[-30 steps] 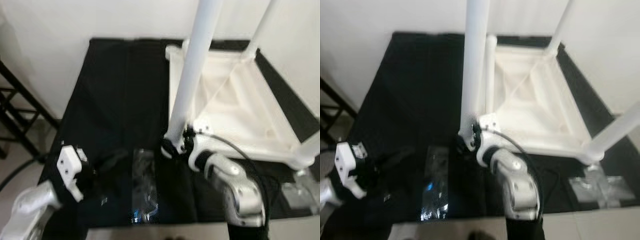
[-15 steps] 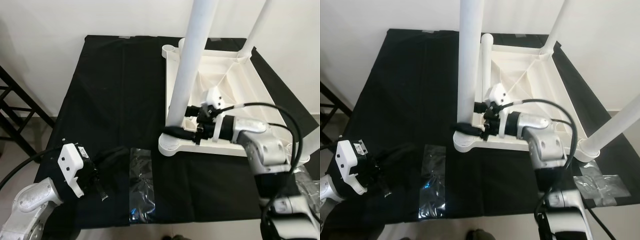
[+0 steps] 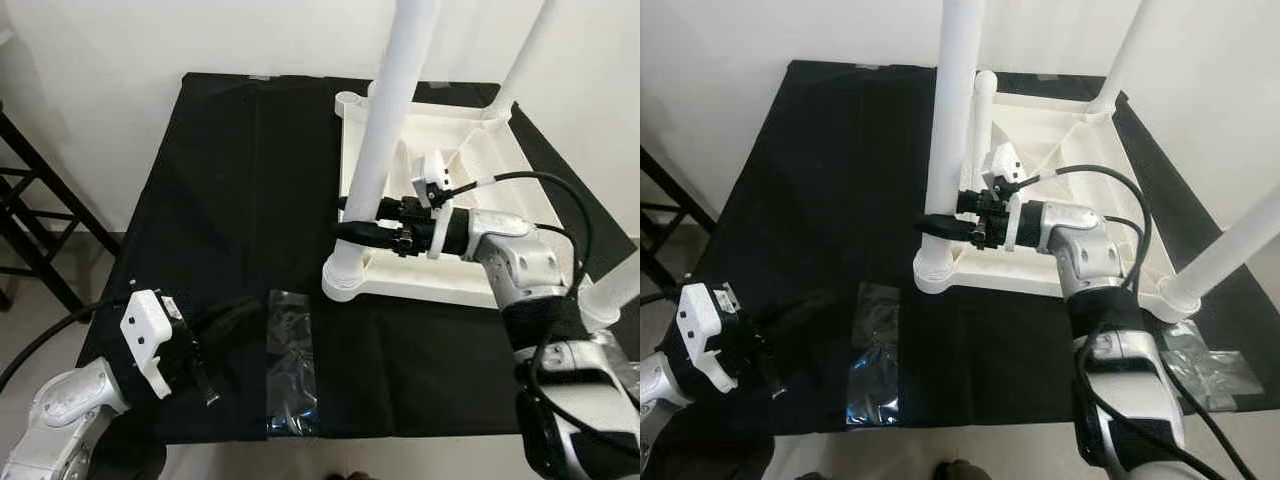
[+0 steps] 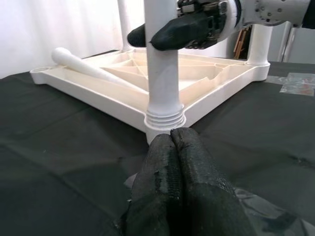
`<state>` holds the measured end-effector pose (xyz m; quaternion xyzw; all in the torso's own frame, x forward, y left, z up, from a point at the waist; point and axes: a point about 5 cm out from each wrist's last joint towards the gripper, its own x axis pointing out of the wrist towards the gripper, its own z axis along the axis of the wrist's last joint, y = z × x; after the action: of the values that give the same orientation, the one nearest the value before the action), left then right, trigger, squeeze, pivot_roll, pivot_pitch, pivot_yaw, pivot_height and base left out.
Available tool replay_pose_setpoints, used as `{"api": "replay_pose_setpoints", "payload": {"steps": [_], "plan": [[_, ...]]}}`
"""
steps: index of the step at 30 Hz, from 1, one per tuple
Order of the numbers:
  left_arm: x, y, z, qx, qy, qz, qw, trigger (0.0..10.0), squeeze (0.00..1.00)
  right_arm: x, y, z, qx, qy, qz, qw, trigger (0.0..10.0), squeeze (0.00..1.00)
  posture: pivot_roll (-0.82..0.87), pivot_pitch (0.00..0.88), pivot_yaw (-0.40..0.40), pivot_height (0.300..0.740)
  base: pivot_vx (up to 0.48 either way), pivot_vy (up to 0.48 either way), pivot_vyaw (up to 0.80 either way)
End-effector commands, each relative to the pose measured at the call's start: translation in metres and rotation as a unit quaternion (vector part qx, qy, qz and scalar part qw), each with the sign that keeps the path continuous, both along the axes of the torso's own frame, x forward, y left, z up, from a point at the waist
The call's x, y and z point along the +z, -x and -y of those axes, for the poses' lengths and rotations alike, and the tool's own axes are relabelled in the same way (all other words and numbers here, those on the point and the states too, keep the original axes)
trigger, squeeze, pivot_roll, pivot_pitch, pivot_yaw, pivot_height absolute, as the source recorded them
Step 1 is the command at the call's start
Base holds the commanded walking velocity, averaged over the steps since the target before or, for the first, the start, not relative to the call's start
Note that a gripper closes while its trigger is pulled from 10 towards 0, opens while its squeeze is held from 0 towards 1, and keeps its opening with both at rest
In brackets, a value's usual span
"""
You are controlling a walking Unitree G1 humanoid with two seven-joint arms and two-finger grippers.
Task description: Building children table
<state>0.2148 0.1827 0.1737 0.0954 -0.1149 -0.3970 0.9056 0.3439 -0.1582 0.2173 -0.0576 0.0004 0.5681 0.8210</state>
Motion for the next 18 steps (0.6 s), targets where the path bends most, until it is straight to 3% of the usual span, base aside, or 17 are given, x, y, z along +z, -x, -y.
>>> {"api": "replay_pose_setpoints", "payload": {"steps": [1,2,4,5,6,7,8,9,10,11,12,16,17,18], "plan": [[-0.003,0.003,0.001,0.000,0.003,-0.003,1.000,10.0,0.00,-0.028,0.009,-0.007,-0.031,0.031,-0.043,0.998,0.0,0.00,0.10,0.144,-0.127,0.740,0.000,0.000,0.00],[-0.002,0.003,0.000,0.001,0.004,-0.002,1.000,10.0,0.00,-0.048,0.020,-0.018,-0.104,0.050,-0.058,0.992,0.0,0.00,0.09,0.147,-0.128,0.740,0.000,0.000,0.00],[-0.002,0.003,0.000,0.001,0.004,-0.002,1.000,10.0,0.00,-0.048,0.020,-0.018,-0.104,0.050,-0.058,0.992,0.0,0.00,0.09,0.147,-0.128,0.740,0.000,0.000,0.00],[-0.001,0.004,-0.001,0.002,0.004,-0.001,1.000,10.0,0.00,-0.059,0.026,-0.030,-0.309,-0.036,-0.103,0.945,0.0,0.00,0.07,0.160,-0.117,0.740,0.000,0.000,0.00],[-0.001,0.004,-0.001,0.002,0.004,-0.001,1.000,10.0,0.00,-0.059,0.026,-0.030,-0.309,-0.036,-0.103,0.945,0.0,0.00,0.07,0.160,-0.117,0.740,0.000,0.000,0.00],[-0.001,0.003,-0.002,0.002,0.004,-0.002,1.000,10.0,0.00,-0.076,0.054,-0.044,-0.363,-0.028,-0.133,0.922,0.0,0.00,0.07,0.159,-0.111,0.740,0.000,0.000,0.00],[-0.001,0.003,-0.002,0.002,0.004,-0.002,1.000,10.0,0.00,-0.076,0.054,-0.044,-0.363,-0.028,-0.133,0.922,0.0,0.00,0.07,0.159,-0.111,0.740,0.000,0.000,0.00],[-0.001,0.003,-0.003,0.000,0.003,-0.003,1.000,10.0,0.00,-0.078,0.066,-0.052,-0.374,-0.017,-0.125,0.919,0.0,0.00,0.06,0.149,-0.099,0.740,0.000,0.000,0.00],[-0.001,0.002,-0.002,-0.005,0.003,-0.006,1.000,10.0,0.00,-0.078,0.067,-0.054,-0.365,-0.008,-0.113,0.924,0.0,0.00,0.06,0.145,-0.096,0.740,0.000,0.000,0.00],[-0.001,0.002,-0.002,-0.005,0.003,-0.006,1.000,10.0,0.00,-0.078,0.067,-0.054,-0.365,-0.008,-0.113,0.924,0.0,0.00,0.06,0.145,-0.096,0.740,0.000,0.000,0.00],[-0.001,0.002,-0.002,-0.008,0.002,-0.008,1.000,10.0,0.00,-0.080,0.065,-0.054,-0.343,0.013,-0.099,0.934,0.0,0.00,0.07,0.146,-0.104,0.740,0.000,0.000,0.00],[-0.001,0.002,-0.002,-0.007,0.001,-0.007,1.000,10.0,0.00,-0.080,0.061,-0.053,-0.341,0.023,-0.097,0.935,0.0,0.00,0.07,0.145,-0.106,0.740,0.000,0.000,0.00],[-0.001,0.002,-0.002,-0.004,0.001,-0.006,1.000,10.0,0.00,-0.080,0.062,-0.055,-0.334,0.034,-0.098,0.937,0.7,0.00,0.07,0.142,-0.106,0.740,0.000,0.000,0.00],[-0.001,0.002,-0.002,-0.004,0.001,-0.006,1.000,10.0,0.00,-0.080,0.062,-0.055,-0.334,0.034,-0.098,0.937,0.7,0.00,0.07,0.142,-0.106,0.740,0.000,0.000,0.00]]}}
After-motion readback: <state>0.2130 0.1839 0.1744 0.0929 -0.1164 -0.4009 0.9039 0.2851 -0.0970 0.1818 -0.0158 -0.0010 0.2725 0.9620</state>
